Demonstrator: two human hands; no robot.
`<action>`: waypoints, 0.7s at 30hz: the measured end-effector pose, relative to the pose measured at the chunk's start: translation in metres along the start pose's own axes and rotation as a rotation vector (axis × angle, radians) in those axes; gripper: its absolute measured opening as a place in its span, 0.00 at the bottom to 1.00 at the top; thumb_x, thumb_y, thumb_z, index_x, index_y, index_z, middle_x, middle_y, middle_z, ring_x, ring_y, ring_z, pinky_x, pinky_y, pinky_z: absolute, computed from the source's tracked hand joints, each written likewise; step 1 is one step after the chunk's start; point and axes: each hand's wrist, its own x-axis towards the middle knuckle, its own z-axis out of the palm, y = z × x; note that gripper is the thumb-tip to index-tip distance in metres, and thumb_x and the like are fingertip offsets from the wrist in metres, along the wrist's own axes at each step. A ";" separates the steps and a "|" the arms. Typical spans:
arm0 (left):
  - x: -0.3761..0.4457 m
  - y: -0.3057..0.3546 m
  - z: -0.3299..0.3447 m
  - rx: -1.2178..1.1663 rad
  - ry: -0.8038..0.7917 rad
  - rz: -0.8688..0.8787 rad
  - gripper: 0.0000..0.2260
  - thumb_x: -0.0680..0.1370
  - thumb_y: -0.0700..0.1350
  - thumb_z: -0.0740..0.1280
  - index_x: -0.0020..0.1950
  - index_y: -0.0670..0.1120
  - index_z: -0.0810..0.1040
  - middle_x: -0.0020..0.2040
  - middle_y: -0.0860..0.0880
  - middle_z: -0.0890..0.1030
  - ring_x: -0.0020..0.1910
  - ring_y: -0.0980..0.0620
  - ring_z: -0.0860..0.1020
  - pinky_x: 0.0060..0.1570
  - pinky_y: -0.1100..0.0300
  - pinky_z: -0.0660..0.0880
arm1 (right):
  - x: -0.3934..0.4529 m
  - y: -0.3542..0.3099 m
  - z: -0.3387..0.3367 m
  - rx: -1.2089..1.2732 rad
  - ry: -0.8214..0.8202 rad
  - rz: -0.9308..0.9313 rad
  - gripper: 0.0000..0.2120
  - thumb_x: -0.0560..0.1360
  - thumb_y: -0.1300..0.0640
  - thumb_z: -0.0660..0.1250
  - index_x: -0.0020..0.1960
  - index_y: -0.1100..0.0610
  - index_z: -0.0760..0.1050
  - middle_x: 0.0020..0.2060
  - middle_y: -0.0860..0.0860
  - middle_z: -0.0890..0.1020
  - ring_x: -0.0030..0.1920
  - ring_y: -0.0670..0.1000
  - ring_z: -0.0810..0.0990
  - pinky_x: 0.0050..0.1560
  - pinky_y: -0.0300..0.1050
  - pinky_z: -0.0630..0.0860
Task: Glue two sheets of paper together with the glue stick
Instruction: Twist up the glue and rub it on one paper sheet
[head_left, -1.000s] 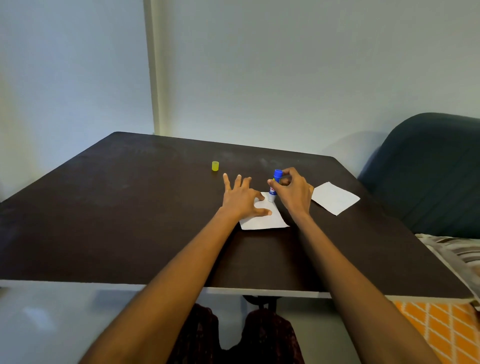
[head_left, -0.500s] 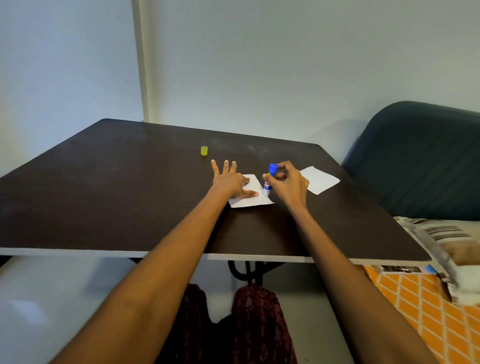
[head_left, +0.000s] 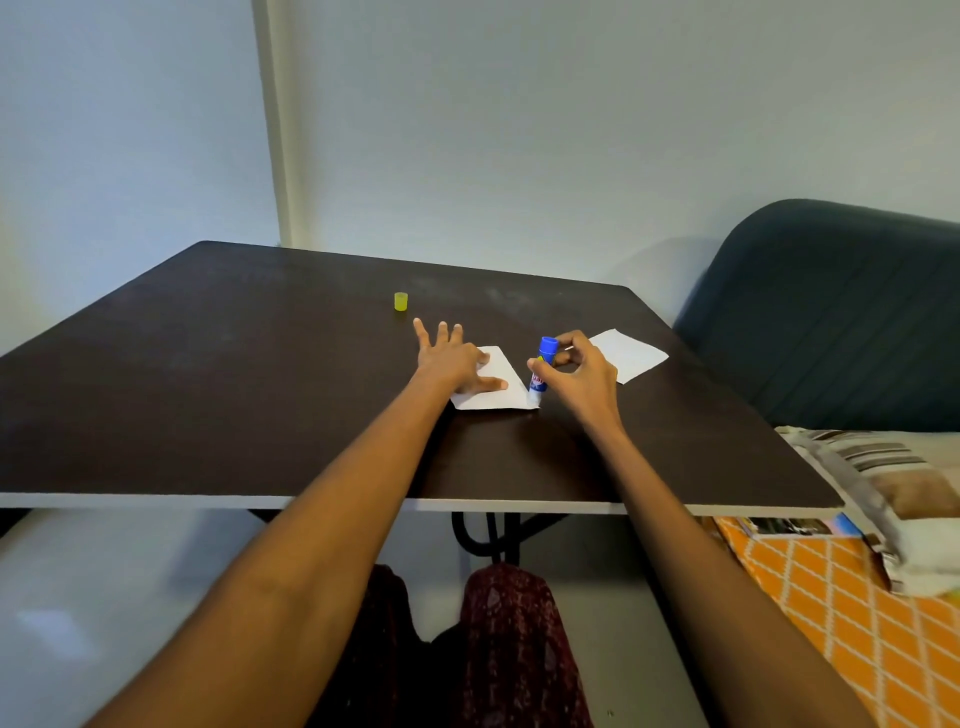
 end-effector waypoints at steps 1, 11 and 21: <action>0.000 0.000 0.000 -0.001 0.000 -0.002 0.32 0.71 0.70 0.57 0.71 0.57 0.65 0.77 0.41 0.50 0.76 0.38 0.44 0.65 0.32 0.33 | -0.001 0.000 -0.001 0.007 -0.009 -0.001 0.13 0.69 0.51 0.74 0.47 0.52 0.73 0.42 0.52 0.84 0.44 0.49 0.82 0.53 0.48 0.79; 0.000 -0.001 0.003 -0.014 0.009 0.001 0.32 0.71 0.70 0.57 0.71 0.57 0.65 0.77 0.41 0.52 0.76 0.39 0.47 0.65 0.31 0.34 | -0.002 0.001 -0.009 0.096 -0.048 -0.029 0.13 0.70 0.52 0.74 0.49 0.54 0.74 0.40 0.49 0.82 0.43 0.43 0.81 0.46 0.35 0.74; 0.000 -0.002 0.001 -0.023 0.049 0.057 0.29 0.72 0.69 0.58 0.67 0.54 0.71 0.76 0.42 0.58 0.76 0.40 0.50 0.65 0.31 0.34 | 0.009 -0.002 -0.009 0.333 0.043 0.031 0.11 0.70 0.56 0.74 0.49 0.56 0.75 0.41 0.51 0.81 0.40 0.45 0.79 0.41 0.30 0.73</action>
